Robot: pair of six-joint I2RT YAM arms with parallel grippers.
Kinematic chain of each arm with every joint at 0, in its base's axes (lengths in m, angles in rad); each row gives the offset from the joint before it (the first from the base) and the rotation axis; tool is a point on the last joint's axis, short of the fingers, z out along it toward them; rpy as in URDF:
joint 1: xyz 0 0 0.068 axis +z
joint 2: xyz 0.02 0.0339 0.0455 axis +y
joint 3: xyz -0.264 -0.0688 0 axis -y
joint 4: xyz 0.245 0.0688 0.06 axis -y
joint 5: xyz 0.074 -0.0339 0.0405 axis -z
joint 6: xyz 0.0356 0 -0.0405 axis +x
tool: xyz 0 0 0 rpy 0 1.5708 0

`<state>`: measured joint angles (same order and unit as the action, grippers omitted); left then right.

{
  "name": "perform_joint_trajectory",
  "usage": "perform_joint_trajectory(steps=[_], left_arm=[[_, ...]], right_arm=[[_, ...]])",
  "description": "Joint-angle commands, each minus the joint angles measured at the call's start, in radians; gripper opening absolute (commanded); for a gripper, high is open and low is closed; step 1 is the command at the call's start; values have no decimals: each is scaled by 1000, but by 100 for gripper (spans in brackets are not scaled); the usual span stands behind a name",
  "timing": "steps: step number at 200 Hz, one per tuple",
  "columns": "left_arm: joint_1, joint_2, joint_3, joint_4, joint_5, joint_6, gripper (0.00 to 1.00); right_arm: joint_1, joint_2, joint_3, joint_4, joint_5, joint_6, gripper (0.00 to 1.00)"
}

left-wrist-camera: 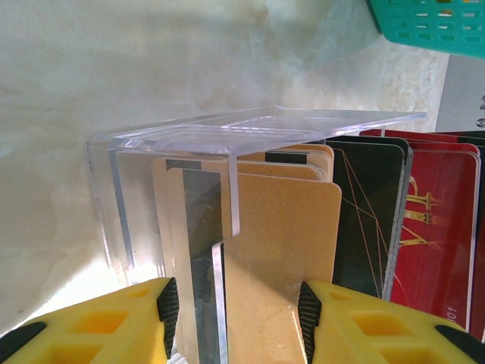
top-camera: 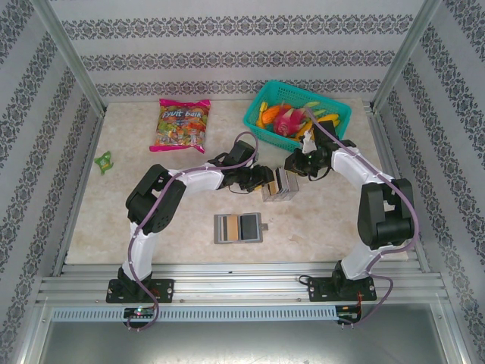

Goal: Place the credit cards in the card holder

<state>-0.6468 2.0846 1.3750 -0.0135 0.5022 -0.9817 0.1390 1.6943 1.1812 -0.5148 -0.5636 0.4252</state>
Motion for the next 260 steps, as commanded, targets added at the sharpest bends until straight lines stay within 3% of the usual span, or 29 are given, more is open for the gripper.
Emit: perform_joint_trajectory(steps=[1, 49, 62, 104, 137, 197, 260], left_arm=[[-14, 20, 32, 25, 31, -11, 49], [-14, 20, 31, 24, 31, -12, 49], [-14, 19, 30, 23, 31, -10, 49], [-14, 20, 32, 25, 32, -11, 49], [-15, 21, 32, 24, 33, -10, 49], [-17, 15, 27, 28, 32, -9, 50], [-19, 14, 29, 28, 34, -9, 49]], right_arm=[[1, 18, -9, 29, -95, 24, 14], [-2, 12, -9, 22, -88, 18, 11], [-7, -2, -13, 17, -70, 14, 4], [-29, -24, -11, -8, -62, -4, 2], [-33, -40, -14, -22, -43, -10, 3], [-33, -82, 10, -122, 134, -67, 4], [-32, -96, 5, -118, 107, -75, 6]])
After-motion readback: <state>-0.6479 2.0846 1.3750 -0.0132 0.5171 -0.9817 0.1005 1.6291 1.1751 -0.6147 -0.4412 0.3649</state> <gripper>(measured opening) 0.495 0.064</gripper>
